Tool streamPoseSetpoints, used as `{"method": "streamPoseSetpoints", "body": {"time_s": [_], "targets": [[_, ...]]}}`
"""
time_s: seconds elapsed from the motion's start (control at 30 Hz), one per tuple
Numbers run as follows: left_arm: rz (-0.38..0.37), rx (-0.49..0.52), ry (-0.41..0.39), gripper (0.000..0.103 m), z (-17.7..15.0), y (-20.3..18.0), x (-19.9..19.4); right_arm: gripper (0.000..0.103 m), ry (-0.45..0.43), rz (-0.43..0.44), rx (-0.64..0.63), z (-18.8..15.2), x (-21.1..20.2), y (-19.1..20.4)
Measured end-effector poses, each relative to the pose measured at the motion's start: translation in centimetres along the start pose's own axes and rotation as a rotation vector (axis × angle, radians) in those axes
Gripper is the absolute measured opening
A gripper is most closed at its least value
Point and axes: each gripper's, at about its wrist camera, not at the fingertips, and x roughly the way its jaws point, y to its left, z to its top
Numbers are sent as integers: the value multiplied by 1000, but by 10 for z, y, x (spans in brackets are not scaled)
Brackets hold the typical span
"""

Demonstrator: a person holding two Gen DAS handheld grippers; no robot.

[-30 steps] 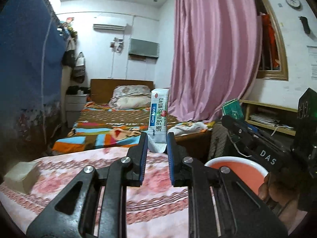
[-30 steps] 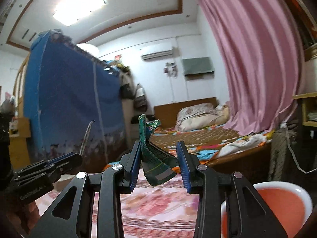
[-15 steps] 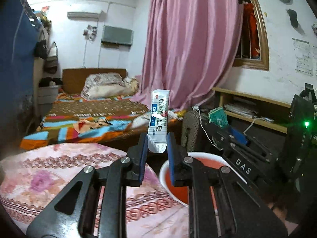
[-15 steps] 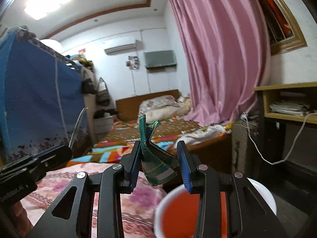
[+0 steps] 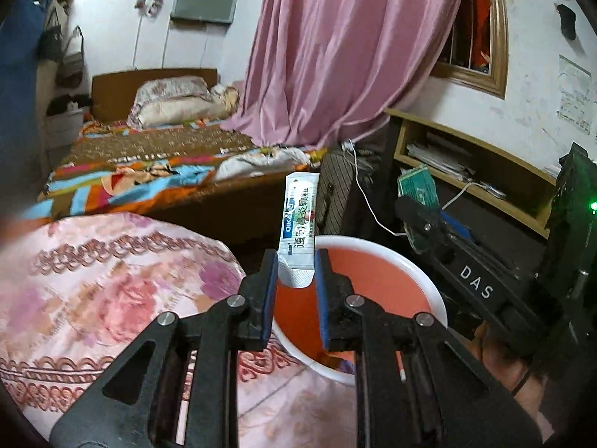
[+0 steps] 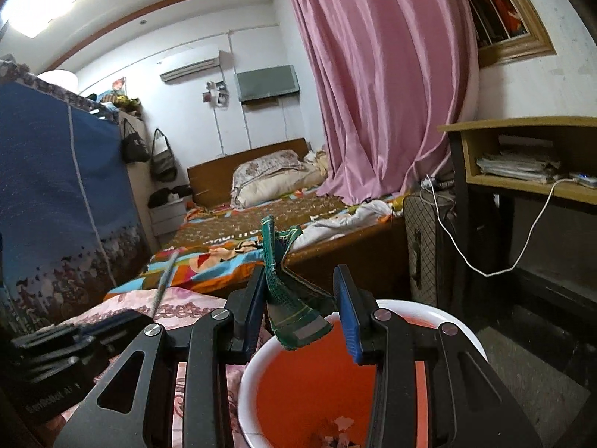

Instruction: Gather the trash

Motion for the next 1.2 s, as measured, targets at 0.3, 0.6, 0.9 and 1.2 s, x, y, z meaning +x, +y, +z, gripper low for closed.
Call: {"method": "streamPoseSetpoints", "body": {"time_s": [0.3,0.6,0.9,1.2], "targets": [[-34,-10,87,4,-8,-7,15,38,44,9,23,-2,6,-5],[-38,-64,150,14,-11,1,27,45,96,3,28,-7,14,-7],[55,-144,97,42,-11,21,14,57,112,-3,18,-9,16,-4],[181,-192,4,70,-10,47,-10,84,65,-4,-17,-8,8,9]]}}
